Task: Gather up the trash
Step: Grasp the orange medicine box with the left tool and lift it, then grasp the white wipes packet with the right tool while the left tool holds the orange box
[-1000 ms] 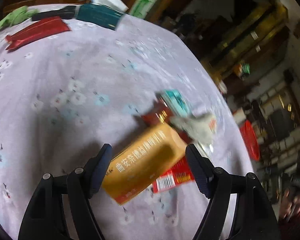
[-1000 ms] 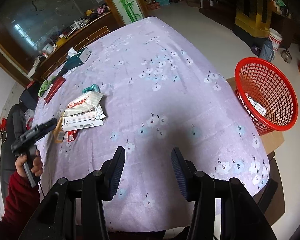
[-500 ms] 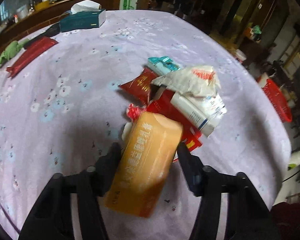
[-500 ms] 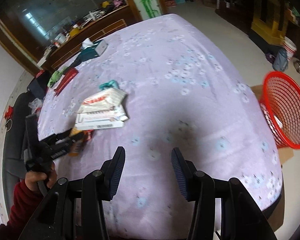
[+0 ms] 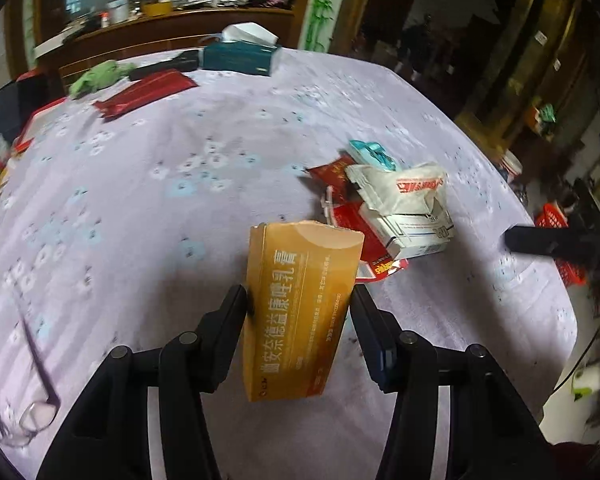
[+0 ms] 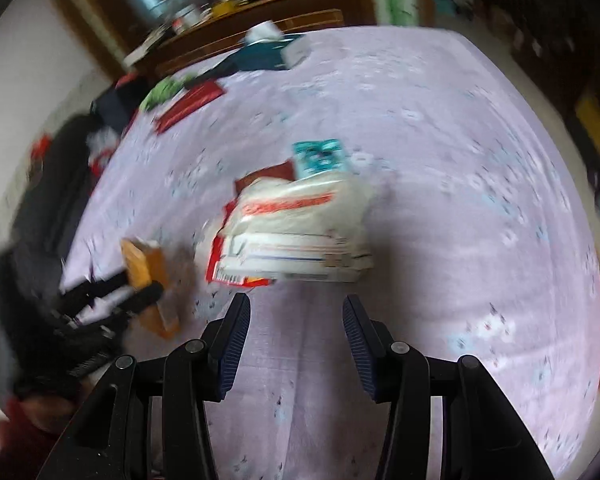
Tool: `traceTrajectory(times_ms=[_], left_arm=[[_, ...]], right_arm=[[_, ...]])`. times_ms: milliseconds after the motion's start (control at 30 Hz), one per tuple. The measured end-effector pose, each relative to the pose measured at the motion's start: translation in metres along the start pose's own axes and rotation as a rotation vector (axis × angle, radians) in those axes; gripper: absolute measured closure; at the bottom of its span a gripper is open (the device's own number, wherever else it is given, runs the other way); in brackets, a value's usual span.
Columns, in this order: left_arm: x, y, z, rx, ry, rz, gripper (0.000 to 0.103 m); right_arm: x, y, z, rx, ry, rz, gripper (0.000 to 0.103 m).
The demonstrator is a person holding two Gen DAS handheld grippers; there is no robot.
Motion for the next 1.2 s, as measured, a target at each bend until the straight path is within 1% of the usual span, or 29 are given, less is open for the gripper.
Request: traceTrajectory(times_ms=[33,67,100,133,233,333,400,500,533,567,600,667,767,800,867,933,967,1033,1100,1133,1167,1200], left_arm=[[-0.003,-0.004,0.002,-0.014,0.001,-0.003,0.051],[-0.005,-0.006,0.003,-0.020,0.001,-0.004,0.051],[-0.007,-0.008,0.005,-0.027,0.000,-0.001,0.051],[-0.009,-0.010,0.006,-0.033,0.001,0.000,0.051],[-0.012,-0.011,0.010,-0.035,0.005,-0.002,0.051],[-0.015,-0.008,0.012,-0.027,0.007,0.002,0.051],[-0.016,-0.007,0.014,-0.021,0.003,0.010,0.051],[-0.018,-0.006,0.016,-0.015,0.004,0.016,0.051],[-0.018,-0.006,0.017,-0.015,0.003,0.017,0.051],[-0.018,-0.006,0.017,-0.016,0.002,0.018,0.051],[-0.018,-0.006,0.017,-0.016,0.001,0.019,0.051],[-0.018,-0.007,0.017,-0.017,-0.001,0.021,0.051],[-0.019,-0.010,0.018,-0.019,-0.002,0.020,0.051],[-0.020,-0.011,0.018,-0.022,-0.002,0.021,0.051],[-0.020,-0.012,0.018,-0.028,-0.001,0.021,0.051],[-0.019,-0.014,0.018,-0.038,-0.003,0.025,0.051],[-0.019,-0.014,0.018,-0.041,-0.004,0.027,0.051],[-0.018,-0.015,0.017,-0.044,-0.005,0.030,0.051],[-0.017,-0.015,0.017,-0.042,-0.005,0.030,0.051],[-0.017,-0.015,0.017,-0.041,-0.004,0.029,0.051],[-0.018,-0.015,0.018,-0.041,-0.003,0.028,0.051],[-0.019,-0.015,0.018,-0.040,-0.002,0.029,0.051]], right_arm=[[0.007,-0.004,0.000,-0.004,-0.002,-0.015,0.051],[0.010,-0.005,-0.002,0.016,-0.002,-0.051,0.051],[0.011,-0.002,-0.007,0.070,0.013,-0.118,0.051],[0.010,0.004,-0.014,0.118,0.039,-0.146,0.051],[0.008,0.030,-0.036,0.206,0.105,-0.113,0.051],[0.009,0.054,-0.054,0.292,0.144,-0.126,0.051],[0.014,0.065,-0.069,0.299,0.155,-0.119,0.051],[0.029,0.077,-0.084,0.324,0.150,-0.135,0.052],[0.036,0.080,-0.088,0.336,0.141,-0.152,0.055],[0.039,0.082,-0.087,0.341,0.134,-0.159,0.064],[0.043,0.081,-0.087,0.338,0.122,-0.163,0.070],[0.044,0.073,-0.081,0.320,0.100,-0.189,0.073],[0.040,0.056,-0.062,0.305,0.055,-0.228,0.074],[0.039,0.046,-0.052,0.297,0.030,-0.248,0.073],[0.038,0.029,-0.032,0.265,-0.027,-0.259,0.073],[0.035,0.018,-0.023,0.240,-0.030,-0.276,0.073],[0.032,0.015,-0.025,0.228,-0.023,-0.270,0.073],[0.025,0.010,-0.040,0.147,0.003,-0.227,0.071],[0.021,0.004,-0.056,0.054,0.010,-0.189,0.058],[0.021,0.000,-0.062,0.003,0.006,-0.178,0.056],[0.023,-0.006,-0.069,-0.083,-0.010,-0.164,0.048],[0.029,-0.014,-0.073,-0.191,-0.057,-0.145,0.036]])
Point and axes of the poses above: each gripper's, at about its wrist camera, not at the fingertips, and x roughly the way its jaws point, y to its right, z to its underside, the point moved 5 cm from there along x, roughly the way its jaws point, and after that the axes turned 14 degrees about -z, right-handed, at the moved point
